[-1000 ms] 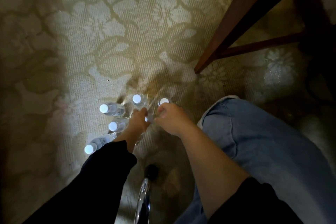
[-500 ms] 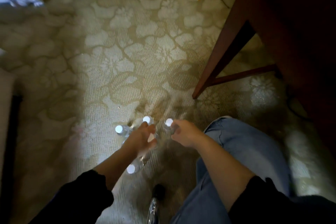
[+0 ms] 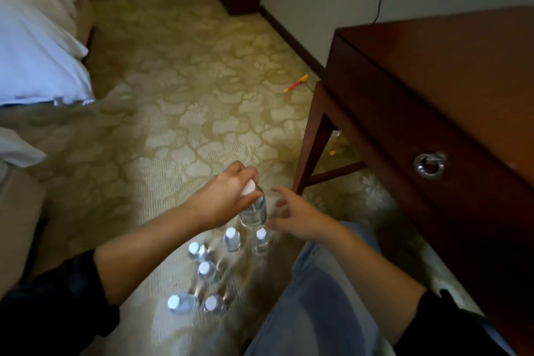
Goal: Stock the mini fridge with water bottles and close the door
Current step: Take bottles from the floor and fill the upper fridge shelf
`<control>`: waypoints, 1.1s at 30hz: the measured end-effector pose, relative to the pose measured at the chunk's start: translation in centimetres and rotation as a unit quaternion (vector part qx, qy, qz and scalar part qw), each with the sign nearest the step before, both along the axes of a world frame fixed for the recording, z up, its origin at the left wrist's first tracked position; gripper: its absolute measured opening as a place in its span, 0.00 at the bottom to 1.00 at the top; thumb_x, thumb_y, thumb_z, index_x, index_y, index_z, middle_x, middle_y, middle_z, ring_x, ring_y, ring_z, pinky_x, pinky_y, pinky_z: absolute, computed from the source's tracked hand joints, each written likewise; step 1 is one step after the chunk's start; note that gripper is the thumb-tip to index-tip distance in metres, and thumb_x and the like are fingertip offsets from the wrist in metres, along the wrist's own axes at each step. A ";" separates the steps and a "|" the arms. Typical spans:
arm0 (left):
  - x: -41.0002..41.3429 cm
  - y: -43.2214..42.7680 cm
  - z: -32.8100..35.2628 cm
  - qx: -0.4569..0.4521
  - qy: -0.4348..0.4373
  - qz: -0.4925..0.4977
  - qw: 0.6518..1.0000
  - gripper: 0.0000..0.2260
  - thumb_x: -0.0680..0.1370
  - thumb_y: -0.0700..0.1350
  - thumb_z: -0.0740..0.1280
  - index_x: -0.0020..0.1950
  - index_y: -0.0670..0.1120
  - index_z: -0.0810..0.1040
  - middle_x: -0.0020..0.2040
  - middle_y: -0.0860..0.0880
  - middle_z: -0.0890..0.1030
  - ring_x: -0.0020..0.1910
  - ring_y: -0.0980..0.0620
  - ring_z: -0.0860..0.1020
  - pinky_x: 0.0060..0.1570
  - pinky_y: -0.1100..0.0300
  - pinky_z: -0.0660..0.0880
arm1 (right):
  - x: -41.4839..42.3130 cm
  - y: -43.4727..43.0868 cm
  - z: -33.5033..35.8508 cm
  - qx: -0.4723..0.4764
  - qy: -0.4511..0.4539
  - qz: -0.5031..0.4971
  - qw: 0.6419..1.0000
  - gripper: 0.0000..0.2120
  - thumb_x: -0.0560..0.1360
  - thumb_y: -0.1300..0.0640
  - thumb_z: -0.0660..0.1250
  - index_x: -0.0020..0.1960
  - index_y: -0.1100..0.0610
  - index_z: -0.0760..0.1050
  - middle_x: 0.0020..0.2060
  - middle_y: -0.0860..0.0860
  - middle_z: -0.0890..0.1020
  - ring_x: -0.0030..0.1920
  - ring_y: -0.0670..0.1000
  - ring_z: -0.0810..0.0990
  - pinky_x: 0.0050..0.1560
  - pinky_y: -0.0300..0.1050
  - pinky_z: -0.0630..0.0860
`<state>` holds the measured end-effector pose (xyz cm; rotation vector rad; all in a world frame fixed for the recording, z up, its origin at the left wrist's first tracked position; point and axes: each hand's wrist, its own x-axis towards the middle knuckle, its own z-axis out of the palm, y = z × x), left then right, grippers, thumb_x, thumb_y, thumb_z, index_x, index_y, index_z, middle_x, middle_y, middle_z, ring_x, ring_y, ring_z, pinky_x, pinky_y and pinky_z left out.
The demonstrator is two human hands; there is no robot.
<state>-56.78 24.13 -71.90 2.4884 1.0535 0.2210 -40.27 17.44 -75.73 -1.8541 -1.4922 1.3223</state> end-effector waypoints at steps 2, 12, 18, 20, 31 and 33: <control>0.3 -0.6 2.7 0.006 -0.022 0.005 1.000 0.11 0.77 0.50 0.63 0.57 0.47 0.72 0.50 0.50 0.68 0.47 0.49 0.73 0.48 0.62 0.68 | 0.1 -1.2 1.5 0.035 -0.009 -0.002 0.999 0.38 0.70 0.53 0.73 0.74 0.49 0.57 0.60 0.51 0.68 0.60 0.49 0.71 0.62 0.48 0.72; 4.2 -6.0 12.8 0.106 -0.065 -0.066 0.990 0.12 0.79 0.51 0.61 0.56 0.44 0.73 0.47 0.50 0.69 0.46 0.47 0.73 0.44 0.59 0.67 | 0.4 -6.5 9.5 0.239 0.005 -0.037 0.970 0.29 0.69 0.52 0.73 0.64 0.40 0.63 0.59 0.35 0.73 0.58 0.36 0.74 0.60 0.41 0.72; 7.4 -8.2 17.8 0.172 -0.157 -0.113 0.966 0.09 0.77 0.53 0.62 0.51 0.49 0.74 0.44 0.53 0.73 0.42 0.55 0.70 0.38 0.63 0.63 | 2.5 -9.6 13.4 0.333 0.026 -0.132 0.933 0.33 0.64 0.45 0.73 0.66 0.41 0.64 0.59 0.42 0.77 0.62 0.45 0.76 0.61 0.58 0.74; 8.3 -8.7 19.1 0.154 -0.205 -0.120 0.959 0.07 0.77 0.53 0.63 0.49 0.51 0.75 0.44 0.54 0.74 0.41 0.57 0.72 0.39 0.66 0.65 | 3.5 -10.8 15.0 0.352 0.022 -0.153 0.923 0.29 0.66 0.46 0.73 0.64 0.42 0.66 0.55 0.42 0.79 0.59 0.43 0.78 0.61 0.57 0.74; 14.1 -12.3 20.7 -0.026 -0.234 -0.254 0.938 0.19 0.79 0.49 0.60 0.69 0.60 0.61 0.61 0.56 0.72 0.57 0.60 0.74 0.57 0.57 0.75 | 10.2 -16.9 23.4 0.429 0.068 -0.264 0.861 0.19 0.74 0.57 0.68 0.63 0.57 0.69 0.52 0.50 0.81 0.50 0.42 0.82 0.47 0.36 0.78; 15.8 -13.4 21.1 -0.076 -0.244 -0.296 0.921 0.17 0.79 0.48 0.61 0.61 0.67 0.61 0.55 0.63 0.73 0.54 0.68 0.75 0.51 0.69 0.75 | 11.4 -18.2 25.1 0.445 0.046 -0.286 0.847 0.18 0.74 0.56 0.67 0.62 0.55 0.69 0.51 0.49 0.82 0.51 0.44 0.82 0.50 0.39 0.79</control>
